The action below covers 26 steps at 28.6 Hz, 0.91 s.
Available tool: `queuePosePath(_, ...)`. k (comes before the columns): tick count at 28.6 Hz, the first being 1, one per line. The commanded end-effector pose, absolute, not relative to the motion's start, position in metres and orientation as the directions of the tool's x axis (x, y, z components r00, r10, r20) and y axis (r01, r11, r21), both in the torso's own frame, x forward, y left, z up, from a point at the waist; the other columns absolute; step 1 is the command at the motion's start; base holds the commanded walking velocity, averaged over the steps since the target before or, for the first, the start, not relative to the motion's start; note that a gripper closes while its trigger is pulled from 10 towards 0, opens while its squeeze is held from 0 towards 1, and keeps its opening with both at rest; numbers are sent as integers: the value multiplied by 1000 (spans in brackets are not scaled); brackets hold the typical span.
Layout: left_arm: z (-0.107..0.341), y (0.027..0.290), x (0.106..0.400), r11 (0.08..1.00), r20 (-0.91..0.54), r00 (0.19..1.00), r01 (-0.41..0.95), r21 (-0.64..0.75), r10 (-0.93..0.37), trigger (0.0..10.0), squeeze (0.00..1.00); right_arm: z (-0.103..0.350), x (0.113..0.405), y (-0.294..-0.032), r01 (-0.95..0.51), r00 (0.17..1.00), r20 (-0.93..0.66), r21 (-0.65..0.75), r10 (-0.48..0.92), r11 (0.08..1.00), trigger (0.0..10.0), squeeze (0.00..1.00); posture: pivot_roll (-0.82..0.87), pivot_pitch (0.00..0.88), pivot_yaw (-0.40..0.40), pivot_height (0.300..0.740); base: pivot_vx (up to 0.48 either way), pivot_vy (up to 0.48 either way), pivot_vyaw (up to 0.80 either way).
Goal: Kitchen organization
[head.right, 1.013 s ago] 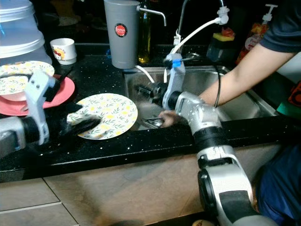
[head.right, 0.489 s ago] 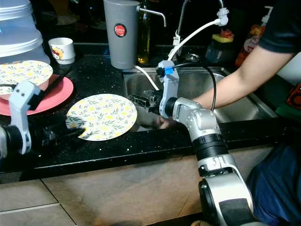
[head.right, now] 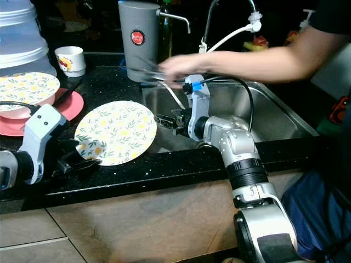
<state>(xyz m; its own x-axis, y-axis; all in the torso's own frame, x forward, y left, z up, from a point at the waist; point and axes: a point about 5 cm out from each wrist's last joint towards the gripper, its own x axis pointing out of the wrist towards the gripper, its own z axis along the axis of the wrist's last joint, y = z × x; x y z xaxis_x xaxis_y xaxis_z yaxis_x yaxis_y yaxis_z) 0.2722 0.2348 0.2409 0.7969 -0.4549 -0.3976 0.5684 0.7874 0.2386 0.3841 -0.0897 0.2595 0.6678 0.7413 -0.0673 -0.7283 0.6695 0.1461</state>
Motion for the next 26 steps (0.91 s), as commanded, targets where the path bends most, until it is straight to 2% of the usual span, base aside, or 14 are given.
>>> queuePosePath(1, 221, 240, 270, 796, -504, 759, 569, 207, -412, 10000, 0, 257, 382, -90, -733, 655, -82, 175, 752, 657, 10000, 0, -5, 89, -89, 740, 0, 0, 0)
queuePosePath(5, 221, 240, 270, 796, -504, 759, 569, 207, -412, 10000, 0, 257, 382, -90, -733, 655, -82, 175, 752, 657, 10000, 0, -5, 89, -89, 740, 0, 0, 0)
queuePosePath(9, 219, 237, 268, 789, -505, 753, 579, 203, -422, 10000, 0, 250, 377, -84, -751, 604, -101, 260, 790, 607, 10000, 0, -8, 90, -93, 740, 0, 0, 0)
queuePosePath(21, 216, 230, 267, 776, -500, 746, 596, 205, -440, 10000, 0, 237, 368, -66, -766, 540, -138, 328, 830, 553, 10000, 0, -13, 94, -98, 740, 0, 0, 0)
queuePosePath(26, 216, 229, 267, 775, -498, 743, 599, 200, -446, 10000, 0, 240, 365, -57, -759, 509, -102, 416, 854, 502, 10000, 0, -15, 96, -100, 740, 0, 0, 0)
